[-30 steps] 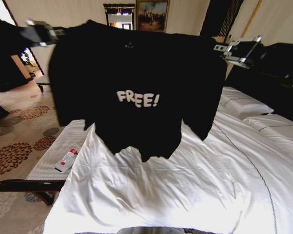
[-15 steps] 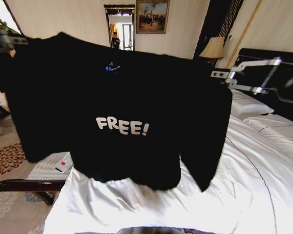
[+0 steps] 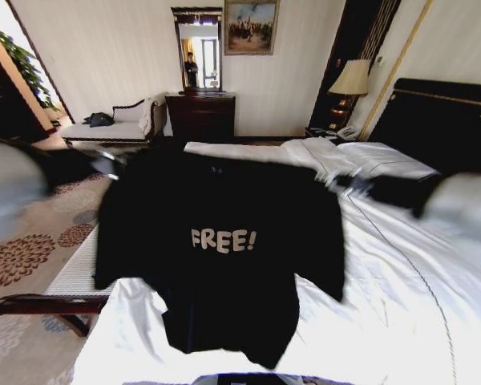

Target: Fold the clothes on the bed.

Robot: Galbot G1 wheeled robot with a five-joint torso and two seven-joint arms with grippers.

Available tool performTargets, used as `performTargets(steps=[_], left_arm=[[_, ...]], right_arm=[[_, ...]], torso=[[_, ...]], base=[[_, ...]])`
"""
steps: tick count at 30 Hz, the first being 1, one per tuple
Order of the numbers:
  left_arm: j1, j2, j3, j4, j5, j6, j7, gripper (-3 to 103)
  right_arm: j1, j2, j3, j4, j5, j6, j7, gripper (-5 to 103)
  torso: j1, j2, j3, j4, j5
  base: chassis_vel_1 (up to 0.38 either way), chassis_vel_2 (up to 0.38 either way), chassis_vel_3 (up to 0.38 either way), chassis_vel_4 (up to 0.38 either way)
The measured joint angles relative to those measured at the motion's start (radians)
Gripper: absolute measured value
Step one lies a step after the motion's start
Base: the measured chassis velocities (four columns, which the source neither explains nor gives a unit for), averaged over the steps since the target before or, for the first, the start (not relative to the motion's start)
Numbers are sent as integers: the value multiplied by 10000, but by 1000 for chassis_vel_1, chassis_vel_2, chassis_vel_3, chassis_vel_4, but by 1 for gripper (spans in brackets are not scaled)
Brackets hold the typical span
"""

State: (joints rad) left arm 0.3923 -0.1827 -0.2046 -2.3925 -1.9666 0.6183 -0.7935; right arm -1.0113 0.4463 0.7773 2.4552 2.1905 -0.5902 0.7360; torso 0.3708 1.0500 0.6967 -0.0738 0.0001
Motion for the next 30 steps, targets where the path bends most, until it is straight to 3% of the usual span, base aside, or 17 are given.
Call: performTargets(steps=[2, 3, 5, 6, 7, 11, 13, 15, 18, 20, 21, 24, 30], left_arm=[[100, -965, 1183, 433, 1246, -10, -4, 0], [100, -965, 1183, 433, 1246, -10, -4, 0], [75, -1870, 2221, 971, 2290, -67, -1, 0], [45, -2677, 3080, 1626, 3141, -136, 34, 0], [45, -2677, 3080, 1626, 3141, -136, 34, 0], [83, -4755, 4993, 3792, 4821, -160, 447, 0], [91, -4922, 5091, 3971, 4951, -160, 492, 0], [236, -5877, 5512, 5146, 5762, -162, 958, 0], [283, -6371, 5612, 5869, 6185, -165, 1227, 0], [185, -7110, 5676, 7002, 6604, -169, 1626, 0], [185, -7110, 5676, 7002, 6604, -169, 1626, 0], [-325, -8155, 5655, 8633, 7326, -180, 2420, 0], [-1162, -9034, 5400, 10385, 7736, -157, 3145, 0]], right_arm=[[-114, 590, -951, -600, -1188, -16, -552, 1], [-114, 590, -951, -600, -1188, -16, -552, 1], [-77, 1055, -1790, -1235, -2251, -17, -1028, 1], [46, 1541, -2585, -1855, -3201, -6, -1527, 1], [46, 1541, -2585, -1855, -3201, -6, -1527, 1], [183, 2617, -3745, -3469, -5140, 213, -2557, 1], [178, 2675, -3785, -3582, -5272, 235, -2615, 1], [352, 3207, -4352, -4730, -6294, 469, -3119, 1], [552, 3492, -4736, -5480, -6938, 626, -3533, 1], [833, 3797, -5159, -6327, -7547, 860, -4039, 1], [833, 3797, -5159, -6327, -7547, 860, -4039, 1], [1404, 4242, -5542, -7719, -8502, 1141, -4852, 1], [2365, 4723, -5710, -9003, -8801, 1117, -5131, 1]], torso=[[-3, 1, -1, 9, -5], [-3, 1, -1, 9, -5], [-7, 3, -4, 10, -4], [-8, 2, -4, 8, 5], [-8, 2, -4, 8, 5], [-3, 1, -2, 7, 0], [-3, 2, -1, 6, -1], [-4, 1, -2, 3, 4], [-8, 2, -4, 7, 3], [-9, 3, -4, 9, -1], [-9, 3, -4, 9, -1], [-8, 3, -3, 8, 0], [-7, 3, -3, 3, 1]], base=[[0, 0, 0, 0], [0, 0, 0, 0], [0, 0, 0, 0], [0, 0, 0, 0], [0, 0, 0, 0], [0, 0, 0, 0], [0, 0, 0, 0], [0, 0, 0, 0], [0, 0, 0, 0], [0, 0, 0, 0], [0, 0, 0, 0], [0, 0, 0, 0], [0, 0, 0, 0]])
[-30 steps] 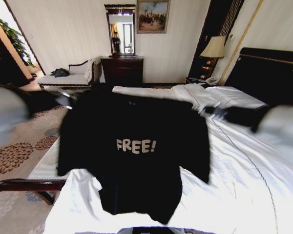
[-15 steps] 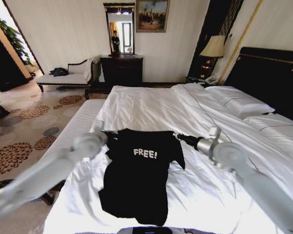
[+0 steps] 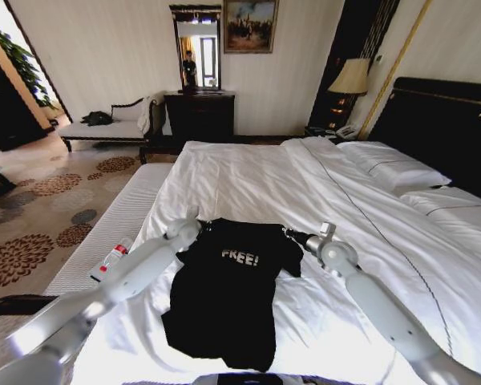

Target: Fold the clothes on the bed.

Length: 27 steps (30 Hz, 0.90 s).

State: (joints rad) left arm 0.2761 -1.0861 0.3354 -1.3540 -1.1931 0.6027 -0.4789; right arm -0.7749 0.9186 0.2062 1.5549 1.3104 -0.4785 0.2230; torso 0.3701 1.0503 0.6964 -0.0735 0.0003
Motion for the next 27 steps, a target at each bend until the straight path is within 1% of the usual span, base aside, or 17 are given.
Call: performTargets(steps=[1, 2, 4, 5, 7, 8, 11, 13, 15, 16, 17, 19, 20, 21, 22, 25, 27], left_arm=[[-327, -203, -15, 603, 178, 0, 206, 0], [-485, -310, -16, 890, 264, 0, 303, 0], [-1122, -835, -13, 2140, 667, -40, 659, 0], [-1122, -835, -13, 2140, 667, -40, 659, 0], [-1637, -1313, 8, 3056, 949, -93, 918, 0], [-1637, -1313, 8, 3056, 949, -93, 918, 0], [-2454, -2109, 343, 4488, 1523, -315, 1457, 0], [-2556, -2253, 398, 4700, 1601, -355, 1525, 0], [-2877, -2848, 491, 5570, 1888, -540, 1782, 0], [-2954, -3038, 490, 5872, 2016, -622, 1862, 0], [-2954, -3038, 490, 5872, 2016, -622, 1862, 0], [-3089, -3425, 424, 6532, 2353, -817, 2059, 0], [-3188, -3719, 287, 7044, 2695, -972, 2247, 0], [-3230, -3866, 146, 7321, 2919, -1045, 2324, 0], [-3230, -3866, 146, 7321, 2919, -1045, 2324, 0], [-3259, -3975, -70, 7661, 3137, -1133, 2379, 0], [-3259, -3976, -95, 7699, 3158, -1142, 2384, 0]], right_arm=[[337, 84, -99, -372, -112, 41, -83, 1], [515, 116, -159, -560, -169, 87, -134, 1], [1284, 221, -452, -1331, -326, 294, -316, 1], [1284, 221, -452, -1331, -326, 294, -316, 1], [1835, 306, -769, -1892, -458, 476, -466, 1], [1835, 306, -769, -1892, -458, 476, -466, 1], [2600, 505, -1349, -2825, -740, 697, -671, 1], [2703, 550, -1434, -2980, -777, 727, -687, 1], [3096, 760, -1733, -3719, -1053, 895, -849, 1], [3244, 838, -1833, -4027, -1195, 972, -952, 1], [3244, 838, -1833, -4027, -1195, 972, -952, 1], [3540, 982, -1999, -4580, -1394, 1107, -1128, 1], [3801, 1110, -2126, -4988, -1508, 1176, -1247, 1], [4083, 1263, -2266, -5319, -1597, 1222, -1307, 1], [4083, 1263, -2266, -5319, -1597, 1222, -1307, 1], [4649, 1726, -2440, -5698, -1628, 1161, -1211, 1], [4759, 1837, -2475, -5783, -1637, 1153, -1188, 1]], torso=[[1, 0, 0, 2, 3], [0, 0, 1, 4, 2], [0, 1, 0, 7, -6], [0, 1, 0, 7, -6], [1, 1, 0, 6, -1], [1, 1, 0, 6, -1], [1, 1, -1, 2, 2], [1, 1, -1, 2, 1], [0, 1, 0, 2, 1], [-1, 1, 0, 2, 1], [-1, 1, 0, 2, 1], [-1, 1, 0, 1, 0], [-1, 0, 0, -1, 0], [0, 1, 0, -4, -1], [0, 1, 0, -4, -1], [0, 1, -1, 4, -3], [0, 1, -1, 5, -3]], base=[[0, 0, 0, 0], [0, 0, 0, 0], [0, 0, 0, 0], [0, 0, 0, 0], [0, 0, 0, 0], [0, 0, 0, 0], [0, 0, 0, 0], [0, 0, 0, 0], [0, 0, 0, 0], [0, 0, 0, 0], [0, 0, 0, 0], [0, 0, 0, 0], [0, 0, 0, 0], [0, 0, 0, 0], [0, 0, 0, 0], [0, 0, 0, 0], [0, 0, 0, 0]])
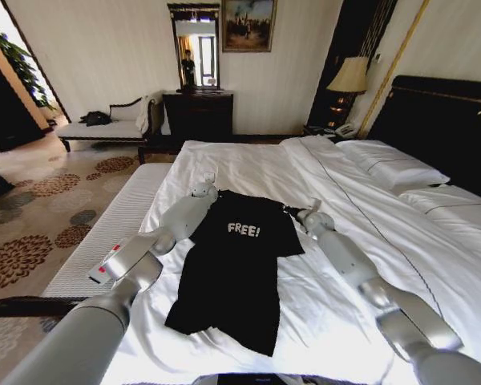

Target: Fold the clothes on the bed.

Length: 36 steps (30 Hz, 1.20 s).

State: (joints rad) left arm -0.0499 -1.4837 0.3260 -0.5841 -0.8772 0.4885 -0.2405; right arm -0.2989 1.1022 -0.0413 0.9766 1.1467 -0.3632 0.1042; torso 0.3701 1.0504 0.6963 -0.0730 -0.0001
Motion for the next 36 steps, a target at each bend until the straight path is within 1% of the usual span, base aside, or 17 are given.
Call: performTargets(steps=[5, 14, 15, 16, 17, 20, 22, 25, 26, 27, 28, 29, 31, 32, 34, 35, 36], left_arm=[[152, 42, -237, 65, 106, -12, -3, 0], [599, -113, -730, 150, 519, -147, -142, 0], [808, -204, -1163, 110, 695, -12, -257, 7], [851, -198, -1237, 47, 694, 76, -286, 11], [851, -198, -1237, 47, 694, 76, -286, 11], [897, -115, -1398, -171, 576, 273, -338, 28], [911, -72, -1394, -234, 529, 314, -367, 28], [1082, 42, -1396, -450, 550, 292, -564, 45], [1082, 42, -1396, -450, 550, 292, -564, 45], [1195, 83, -1459, -581, 517, 292, -688, 51], [1292, 135, -1497, -737, 453, 292, -803, 51], [1417, 228, -1507, -975, 355, 292, -937, 56], [1692, 594, -1349, -1699, -30, 319, -1168, 66], [1692, 594, -1349, -1699, -30, 319, -1168, 66], [2053, 1528, -889, -3045, -608, 293, -1278, 77], [2237, 2004, -677, -3613, -754, 191, -1303, 83], [2430, 2427, -547, -4122, -878, 83, -1345, 83]], right_arm=[[273, 494, -140, -503, -180, 18, 27, 1], [52, 758, 16, -839, -499, 166, 20, 1], [-127, 598, 134, -540, -190, 47, 6, 3], [-165, 560, 157, -484, -148, 17, 26, 8], [-165, 560, 157, -484, -148, 17, 26, 8], [-294, 360, 271, -232, 93, -54, 188, 25], [-358, 235, 300, -115, 172, -82, 225, 25], [-617, -208, 422, 458, 658, -306, 369, 41], [-617, -208, 422, 458, 658, -306, 369, 41], [-727, -350, 486, 673, 788, -338, 463, 47], [-891, -511, 568, 955, 940, -376, 570, 47], [-1094, -707, 670, 1298, 1116, -428, 686, 52], [-1600, -1124, 959, 2125, 1371, -518, 910, 63], [-1600, -1124, 959, 2125, 1371, -518, 910, 63], [-2330, -1538, 1480, 3232, 1630, -688, 1210, 75], [-2654, -1679, 1778, 3690, 1759, -767, 1363, 75], [-2988, -1796, 2100, 4071, 1876, -824, 1476, 80]], torso=[[-2, 1, 0, 3, -2], [-2, 1, -1, -3, 1], [-3, 1, -1, -2, 0], [-3, 1, -1, -3, -1], [-3, 1, -1, -3, -1], [-2, 1, -1, -1, 3], [-2, 1, -1, -1, 2], [-2, 2, -2, -3, 2], [-2, 2, -2, -3, 2], [-3, 2, -1, -3, 0], [-2, 1, -1, -2, 2], [-2, 1, -1, -2, 4], [-2, 1, -1, -6, -1], [-2, 1, -1, -6, -1], [-2, 2, -3, -10, 5], [-3, 2, -3, -6, 1], [-3, 2, -3, -1, 0]], base=[[0, 0, 0, 0], [0, 0, 0, 0], [0, 0, 0, 0], [0, 0, 0, 0], [0, 0, 0, 0], [0, 0, 0, 0], [0, 0, 0, 0], [0, 0, 0, 0], [0, 0, 0, 0], [0, 0, 0, 0], [0, 0, 0, 0], [0, 0, 0, 0], [0, 0, 0, 0], [0, 0, 0, 0], [0, 0, 0, 0], [0, 0, 0, 0], [0, 0, 0, 0]])
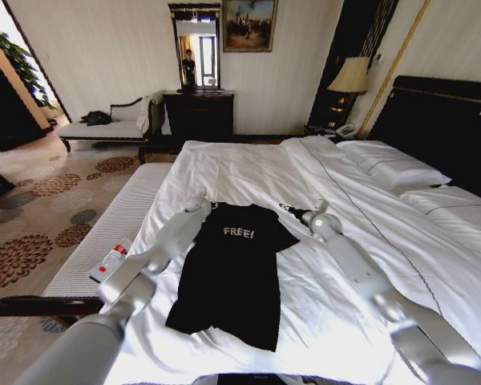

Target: Fold the clothes on the bed.

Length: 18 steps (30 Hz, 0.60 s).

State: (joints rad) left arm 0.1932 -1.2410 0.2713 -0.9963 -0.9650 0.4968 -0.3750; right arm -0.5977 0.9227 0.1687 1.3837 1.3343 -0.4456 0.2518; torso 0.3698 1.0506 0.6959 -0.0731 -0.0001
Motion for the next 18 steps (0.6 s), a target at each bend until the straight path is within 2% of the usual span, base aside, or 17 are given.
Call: performTargets(steps=[1, 3, 4, 5, 6, 8, 10, 11, 13, 14, 17, 18], left_arm=[[0, 0, 0, 0, 0, 0, 0, 83], [449, 736, 99, -1060, -333, -254, -120, 93], [690, 1031, 101, -1554, -501, -364, -131, 97], [1031, 1425, 77, -2274, -741, -489, -163, 99], [1031, 1425, 77, -2274, -741, -489, -163, 99], [1764, 2092, -67, -3762, -1095, -730, -158, 100], [2479, 2523, -277, -4721, -1267, -891, -152, 100], [2479, 2523, -277, -4721, -1267, -891, -152, 100], [3353, 3034, -892, -5545, -1430, -999, -92, 100], [3353, 3034, -892, -5545, -1430, -999, -92, 100], [4780, 3939, -2103, -6626, -1493, -1044, -18, 100], [4780, 3939, -2103, -6626, -1493, -1044, -18, 100]], right_arm=[[0, 0, 0, 0, 0, 0, 0, 80], [-722, -240, 703, 724, 256, -110, 151, 91], [-1081, -346, 1011, 1100, 347, -153, 171, 91], [-1595, -478, 1396, 1597, 384, -190, 171, 96], [-1595, -478, 1396, 1597, 384, -190, 171, 96], [-2711, -692, 2178, 2559, 385, -296, 91, 100], [-3879, -800, 3047, 3490, 392, -366, 77, 100], [-3879, -800, 3047, 3490, 392, -366, 77, 100], [-4914, -822, 3588, 4315, 348, -373, 56, 100], [-4914, -822, 3588, 4315, 348, -373, 56, 100], [-5825, -740, 3824, 5098, 294, -376, 49, 100], [-5825, -740, 3824, 5098, 294, -376, 49, 100]], torso=[[0, 0, 0, 0, 0], [0, 0, 0, 5, 1], [0, 0, 0, 4, -3], [1, -1, 1, 5, -3], [1, -1, 1, 5, -3], [0, 0, 0, 0, 1], [-2, 1, -2, -6, 3], [-2, 1, -2, -6, 3], [-2, 2, -2, -13, -3], [-2, 2, -2, -13, -3], [-1, 1, 1, -2, -7], [-1, 1, 1, -2, -7]], base=[[0, 0, 0, 0], [0, 0, 0, 0], [0, 0, 0, 0], [0, 0, 0, 0], [0, 0, 0, 0], [0, 0, 0, 0], [0, 0, 0, 0], [0, 0, 0, 0], [0, 0, 0, 0], [0, 0, 0, 0], [0, 0, 0, 0], [0, 0, 0, 0]])
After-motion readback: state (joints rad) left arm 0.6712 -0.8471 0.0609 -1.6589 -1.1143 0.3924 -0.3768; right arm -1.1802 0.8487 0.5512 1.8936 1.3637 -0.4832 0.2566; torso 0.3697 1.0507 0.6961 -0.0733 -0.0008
